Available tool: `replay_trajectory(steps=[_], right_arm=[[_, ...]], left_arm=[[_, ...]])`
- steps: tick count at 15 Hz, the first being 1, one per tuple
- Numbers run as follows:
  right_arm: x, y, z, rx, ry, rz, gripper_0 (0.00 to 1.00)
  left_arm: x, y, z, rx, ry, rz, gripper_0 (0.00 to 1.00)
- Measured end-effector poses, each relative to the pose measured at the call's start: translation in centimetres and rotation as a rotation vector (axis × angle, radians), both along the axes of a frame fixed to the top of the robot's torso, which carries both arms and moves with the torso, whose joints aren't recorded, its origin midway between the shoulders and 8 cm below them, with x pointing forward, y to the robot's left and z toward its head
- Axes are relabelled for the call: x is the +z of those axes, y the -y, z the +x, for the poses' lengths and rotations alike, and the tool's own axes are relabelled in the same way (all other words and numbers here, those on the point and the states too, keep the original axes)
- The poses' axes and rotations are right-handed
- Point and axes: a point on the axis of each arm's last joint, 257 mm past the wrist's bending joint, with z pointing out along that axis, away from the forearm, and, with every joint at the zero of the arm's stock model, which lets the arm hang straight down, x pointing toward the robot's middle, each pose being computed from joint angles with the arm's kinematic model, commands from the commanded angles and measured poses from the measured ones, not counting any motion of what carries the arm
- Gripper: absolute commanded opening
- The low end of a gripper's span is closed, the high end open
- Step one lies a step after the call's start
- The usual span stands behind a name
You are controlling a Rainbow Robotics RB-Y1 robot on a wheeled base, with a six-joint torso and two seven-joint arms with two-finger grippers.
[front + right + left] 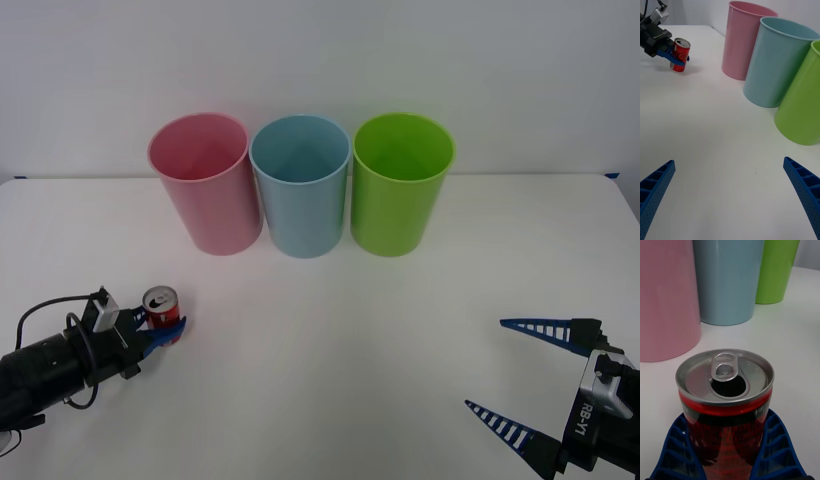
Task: Put cans in the blue bin and PET bottles in the pink bin and trash in the green bin.
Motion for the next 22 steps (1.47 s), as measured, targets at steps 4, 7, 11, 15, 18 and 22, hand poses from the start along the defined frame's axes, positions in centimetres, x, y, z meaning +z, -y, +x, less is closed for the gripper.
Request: replay_trajectory(steps=[4,7,11,15,18,22], right_arm=[[0.0,0.0,0.0,0.000,0.000,0.000,1.00],[0.0,0.0,0.0,0.000,0.000,0.000,1.00],[0.0,0.0,0.0,0.000,0.000,0.000,1.00],[0.0,0.0,0.0,0.000,0.000,0.000,1.00],[0.0,0.0,0.0,0.000,0.000,0.000,1.00],[0.0,0.0,0.0,0.000,0.000,0.000,1.00]], left_arm=[[0.5,0.4,-0.1,-0.022,0.015,-0.003,0.14],[0.8,0.5,-0.4,-0.036,0.022,-0.009,0.14],[2.4,1.7,-1.8,-0.113,0.045,-0.064,0.15],[4.0,2.1,-3.8,-0.198,0.078,-0.099,0.17],[5.6,0.9,-4.3,-0.228,0.130,-0.069,0.17],[9.5,0.5,-6.8,-0.213,0.134,-0.107,0.18]])
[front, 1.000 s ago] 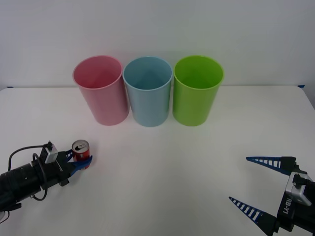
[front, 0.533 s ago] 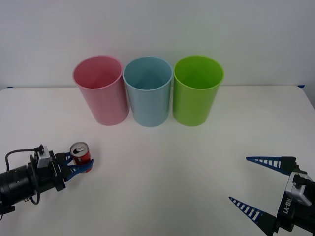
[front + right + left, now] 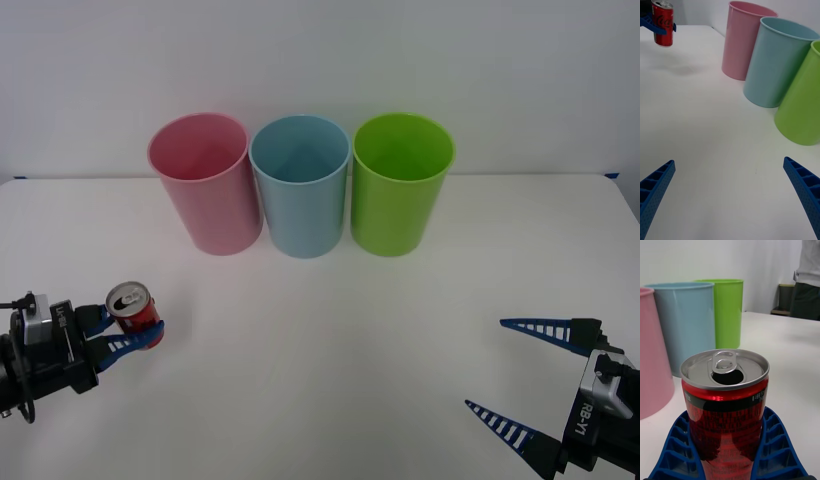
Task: Put cans in the blue bin and PET bottles in the pink bin and trash in the green bin.
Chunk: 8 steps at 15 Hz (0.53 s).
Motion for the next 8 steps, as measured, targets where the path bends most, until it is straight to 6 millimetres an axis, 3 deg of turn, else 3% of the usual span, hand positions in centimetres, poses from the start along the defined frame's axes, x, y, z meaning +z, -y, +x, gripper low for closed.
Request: replay_trajectory(steps=[4,8], right_arm=[[0.0,0.0,0.0,0.000,0.000,0.000,1.00],[0.0,0.0,0.0,0.000,0.000,0.000,1.00]], left_arm=[[4.8,1.2,-2.4,0.050,-0.051,-0.034,0.20],[8.6,3.7,-0.8,0.102,-0.067,-0.064,0.20]])
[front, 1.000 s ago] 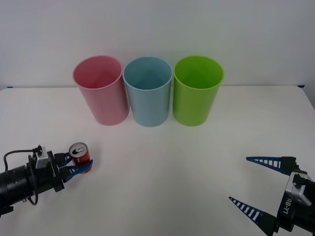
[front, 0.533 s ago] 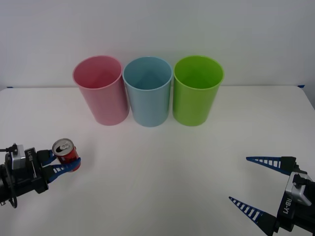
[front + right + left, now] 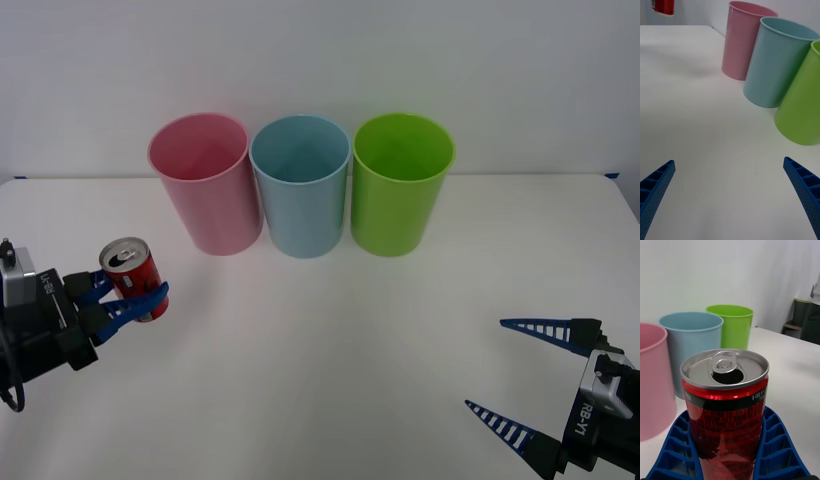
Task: Put cans in the blue bin and PET bottles in the pink bin and trash in the green bin.
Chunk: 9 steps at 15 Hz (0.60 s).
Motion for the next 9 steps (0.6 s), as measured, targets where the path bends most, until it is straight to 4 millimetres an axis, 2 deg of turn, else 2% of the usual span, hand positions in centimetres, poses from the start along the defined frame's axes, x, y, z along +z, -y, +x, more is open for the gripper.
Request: replay_trajectory(steps=[4,9], right_arm=[[0.0,0.0,0.0,0.000,0.000,0.000,1.00],[0.0,0.0,0.0,0.000,0.000,0.000,1.00]], left_arm=[[3.7,2.5,2.0,0.017,-0.016,-0.064,0.20],[8.6,3.9,4.6,0.059,-0.026,-0.117,0.20]])
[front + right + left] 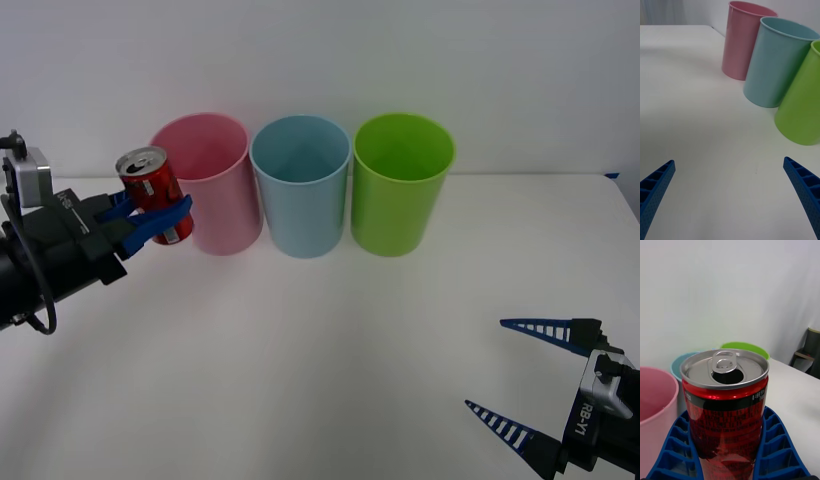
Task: Put cans in the blue bin and PET bottles in the pink bin and trash in the green bin.
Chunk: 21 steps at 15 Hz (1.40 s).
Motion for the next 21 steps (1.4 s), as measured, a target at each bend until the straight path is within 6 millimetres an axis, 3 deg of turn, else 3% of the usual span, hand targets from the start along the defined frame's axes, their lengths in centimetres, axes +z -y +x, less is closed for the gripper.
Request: replay_trajectory(steps=[5,9,17,21], right_arm=[[0.0,0.0,0.0,0.000,0.000,0.000,1.00],[0.0,0.0,0.0,0.000,0.000,0.000,1.00],[0.0,0.0,0.0,0.000,0.000,0.000,1.00],[0.0,0.0,0.0,0.000,0.000,0.000,1.00]], left_arm=[[5.3,2.2,2.3,0.003,-0.025,-0.068,0.20],[8.6,4.1,5.4,0.002,-0.032,-0.127,0.20],[9.4,7.0,12.9,0.028,-0.035,-0.061,0.20],[8.5,8.0,15.5,0.046,-0.051,-0.040,0.20]])
